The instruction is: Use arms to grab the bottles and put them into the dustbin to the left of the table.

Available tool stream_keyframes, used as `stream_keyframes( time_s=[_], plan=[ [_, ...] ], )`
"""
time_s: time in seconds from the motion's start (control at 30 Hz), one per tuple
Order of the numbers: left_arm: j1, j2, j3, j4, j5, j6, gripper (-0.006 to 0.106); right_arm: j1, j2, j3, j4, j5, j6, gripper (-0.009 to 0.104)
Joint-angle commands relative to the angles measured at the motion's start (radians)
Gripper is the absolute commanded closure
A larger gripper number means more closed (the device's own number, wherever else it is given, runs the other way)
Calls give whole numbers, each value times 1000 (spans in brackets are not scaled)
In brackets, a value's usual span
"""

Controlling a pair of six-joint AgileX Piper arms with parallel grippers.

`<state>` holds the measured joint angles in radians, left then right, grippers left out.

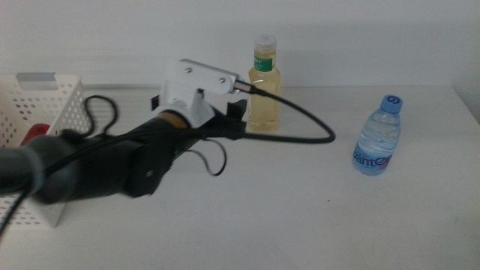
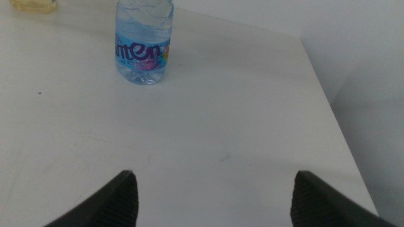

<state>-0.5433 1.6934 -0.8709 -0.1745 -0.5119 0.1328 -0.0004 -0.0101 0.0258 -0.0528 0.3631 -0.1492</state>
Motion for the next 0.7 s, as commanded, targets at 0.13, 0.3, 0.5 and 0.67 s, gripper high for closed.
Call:
stream_keyframes(
  time_s=[0.13, 0.3, 0.5, 0.67],
  plan=[
    [-4, 133, -211, 21, -112, -25, 10, -7, -27, -5, -13, -67, -12, 32],
    [-4, 239, -325, 30, -112, -93, 10, -7, -27, -5, -14, -67, -12, 32],
    [-4, 340, -444, 30, -111, -106, 10, -7, -27, -5, -13, -67, -12, 32],
    [-4, 406, -516, 30, -110, -109, 10, -7, -27, -5, -14, -67, -12, 32]
  ],
)
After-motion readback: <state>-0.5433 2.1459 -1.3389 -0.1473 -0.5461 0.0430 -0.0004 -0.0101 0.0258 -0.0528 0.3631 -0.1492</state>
